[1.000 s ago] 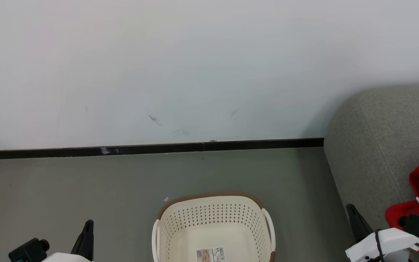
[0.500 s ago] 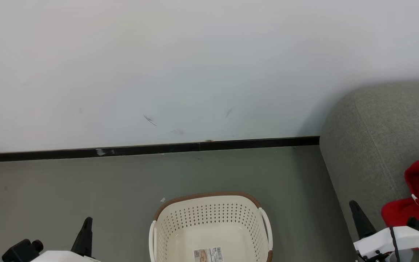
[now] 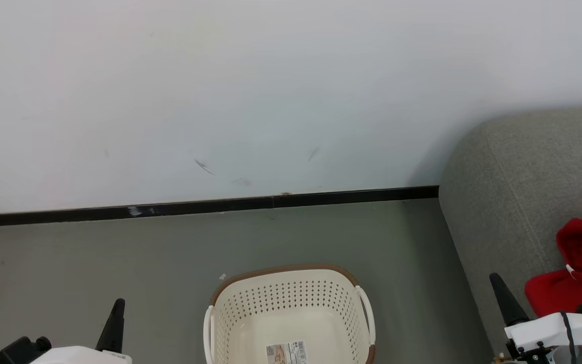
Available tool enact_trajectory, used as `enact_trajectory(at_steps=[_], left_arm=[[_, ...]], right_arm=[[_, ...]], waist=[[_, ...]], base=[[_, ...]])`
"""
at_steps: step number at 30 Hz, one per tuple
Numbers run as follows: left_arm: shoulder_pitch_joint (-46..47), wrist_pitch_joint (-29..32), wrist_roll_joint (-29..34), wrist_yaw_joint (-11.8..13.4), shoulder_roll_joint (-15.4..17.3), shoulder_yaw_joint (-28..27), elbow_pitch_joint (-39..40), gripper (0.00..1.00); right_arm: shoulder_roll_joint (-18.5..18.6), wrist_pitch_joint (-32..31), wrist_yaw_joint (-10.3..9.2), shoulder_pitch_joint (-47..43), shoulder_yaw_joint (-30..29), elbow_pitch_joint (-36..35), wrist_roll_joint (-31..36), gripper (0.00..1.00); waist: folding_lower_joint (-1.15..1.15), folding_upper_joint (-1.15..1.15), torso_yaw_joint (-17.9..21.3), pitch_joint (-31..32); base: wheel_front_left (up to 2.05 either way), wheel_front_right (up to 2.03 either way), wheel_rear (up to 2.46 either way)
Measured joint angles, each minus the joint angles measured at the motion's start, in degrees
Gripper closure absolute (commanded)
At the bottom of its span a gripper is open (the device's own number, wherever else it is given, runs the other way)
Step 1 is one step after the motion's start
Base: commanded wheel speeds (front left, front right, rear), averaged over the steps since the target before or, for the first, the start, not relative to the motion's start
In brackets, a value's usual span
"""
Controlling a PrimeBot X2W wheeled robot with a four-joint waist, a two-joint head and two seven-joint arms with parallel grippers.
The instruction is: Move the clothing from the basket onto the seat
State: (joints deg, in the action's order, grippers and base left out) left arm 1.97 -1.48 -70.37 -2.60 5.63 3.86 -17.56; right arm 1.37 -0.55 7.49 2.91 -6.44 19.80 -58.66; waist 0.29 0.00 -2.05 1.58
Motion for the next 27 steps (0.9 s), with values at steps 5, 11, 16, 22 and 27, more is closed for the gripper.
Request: enact_trajectory(at_steps=[5,11,16,22,27], left_arm=[[0.0,0.9,-2.8,-0.7,-0.4,-1.1,0.1,1.00],[0.1,2.2,-6.2,-1.2,-0.9,-2.4,0.2,1.00],[0.9,3.5,-9.6,-1.9,-1.7,-3.7,0.4,1.00],[1.1,4.6,-13.0,-2.7,-2.1,-5.0,0.6,1.00],[1.2,5.7,-15.9,-3.2,-2.5,-6.1,0.7,1.00]], right_arm=[[0.1,-0.7,0.00,0.0,-0.2,-0.5,-4.3,1.00],[0.2,-1.8,0.00,0.1,-0.4,-1.0,-9.5,1.00],[0.2,-2.6,0.00,0.4,-0.6,-1.5,-14.6,1.00],[0.3,-3.6,0.00,1.0,-0.9,-2.3,-19.7,1.00],[0.3,-4.5,0.00,1.0,-1.5,-2.5,-24.0,1.00]], waist=[[-0.14,0.00,0.3,-0.4],[-0.21,0.00,0.6,-0.7],[-0.23,0.00,0.9,-1.0],[-0.24,0.00,1.3,-1.2],[-0.25,0.00,1.5,-1.4]], base=[[0.00,0.00,0.00],[0.00,0.00,0.00],[0.00,0.00,0.00],[0.00,0.00,0.00],[0.00,0.00,0.00]])
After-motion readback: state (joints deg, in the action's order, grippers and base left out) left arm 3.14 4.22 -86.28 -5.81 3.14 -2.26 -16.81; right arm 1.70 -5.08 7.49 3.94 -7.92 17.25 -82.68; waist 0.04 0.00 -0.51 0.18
